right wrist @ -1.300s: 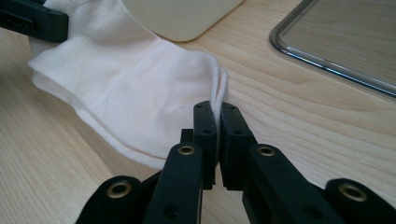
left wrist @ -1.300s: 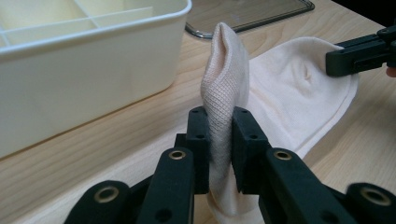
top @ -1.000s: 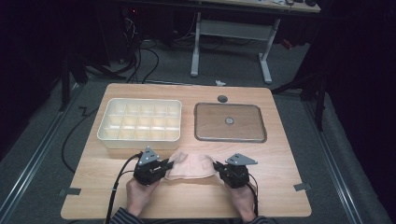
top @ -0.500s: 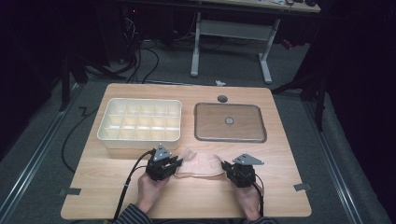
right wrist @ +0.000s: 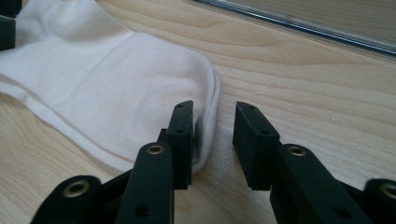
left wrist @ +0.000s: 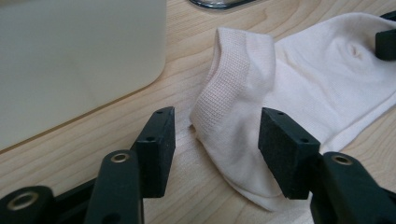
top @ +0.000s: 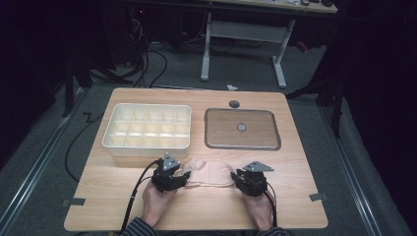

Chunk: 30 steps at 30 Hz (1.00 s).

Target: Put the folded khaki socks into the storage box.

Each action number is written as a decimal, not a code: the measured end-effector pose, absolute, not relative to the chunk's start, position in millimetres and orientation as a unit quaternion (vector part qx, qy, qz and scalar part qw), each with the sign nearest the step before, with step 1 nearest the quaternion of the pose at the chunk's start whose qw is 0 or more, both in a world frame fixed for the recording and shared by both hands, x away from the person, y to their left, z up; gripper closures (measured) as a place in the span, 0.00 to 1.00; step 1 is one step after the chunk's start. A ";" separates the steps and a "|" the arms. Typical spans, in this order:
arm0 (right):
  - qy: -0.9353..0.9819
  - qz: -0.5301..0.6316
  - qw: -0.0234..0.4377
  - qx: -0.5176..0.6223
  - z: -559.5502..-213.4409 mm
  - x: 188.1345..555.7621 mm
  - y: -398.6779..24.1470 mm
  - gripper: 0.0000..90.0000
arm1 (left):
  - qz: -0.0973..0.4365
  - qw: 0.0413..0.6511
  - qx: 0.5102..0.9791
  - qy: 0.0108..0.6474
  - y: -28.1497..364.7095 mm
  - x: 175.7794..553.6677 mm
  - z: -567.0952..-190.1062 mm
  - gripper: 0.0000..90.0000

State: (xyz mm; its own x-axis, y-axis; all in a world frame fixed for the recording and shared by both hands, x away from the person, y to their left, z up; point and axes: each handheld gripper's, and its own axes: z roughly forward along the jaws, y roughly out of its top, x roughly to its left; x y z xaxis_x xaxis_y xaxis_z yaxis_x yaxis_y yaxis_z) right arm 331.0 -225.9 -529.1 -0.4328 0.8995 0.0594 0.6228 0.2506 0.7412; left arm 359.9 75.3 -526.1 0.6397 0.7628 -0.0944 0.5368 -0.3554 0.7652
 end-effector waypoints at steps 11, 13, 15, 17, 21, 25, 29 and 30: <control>0.755 0.368 0.210 0.500 -525.6 327.7 -230.7 0.53 | 0.158 0.389 0.815 0.400 80.4 356.3 -534.8 0.46; 0.747 0.385 0.216 0.497 -519.9 326.2 -231.0 0.50 | 0.157 0.388 0.814 0.403 80.9 356.6 -534.9 0.43; 0.739 0.404 0.217 0.493 -513.1 326.1 -229.6 0.48 | 0.158 0.387 0.814 0.404 80.5 356.3 -535.1 0.41; 0.740 0.410 0.221 0.484 -507.3 325.9 -225.7 0.47 | 0.156 0.386 0.814 0.406 81.4 356.9 -535.0 0.40; 0.755 0.413 0.221 0.459 -494.9 321.0 -215.2 0.48 | 0.154 0.388 0.813 0.406 82.0 357.6 -535.1 0.39; 0.764 0.419 0.197 0.449 -499.3 321.3 -204.0 0.61 | 0.157 0.386 0.815 0.404 80.9 357.3 -535.1 0.39; 0.782 0.387 0.205 0.443 -505.2 323.5 -190.6 0.70 | 0.159 0.382 0.812 0.412 81.9 358.4 -535.1 0.33; 0.786 0.385 0.201 0.440 -506.8 324.0 -187.1 0.72 | 0.159 0.381 0.812 0.413 81.7 358.3 -535.1 0.33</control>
State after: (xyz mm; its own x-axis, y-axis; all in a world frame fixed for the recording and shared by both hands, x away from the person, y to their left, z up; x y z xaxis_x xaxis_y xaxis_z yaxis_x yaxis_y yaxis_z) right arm 324.0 -187.1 -506.8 -0.5325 0.8461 0.0226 0.5372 0.3172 0.7815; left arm 358.3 81.7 -535.1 0.6080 0.7920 -0.0561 0.5491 -0.3684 0.7502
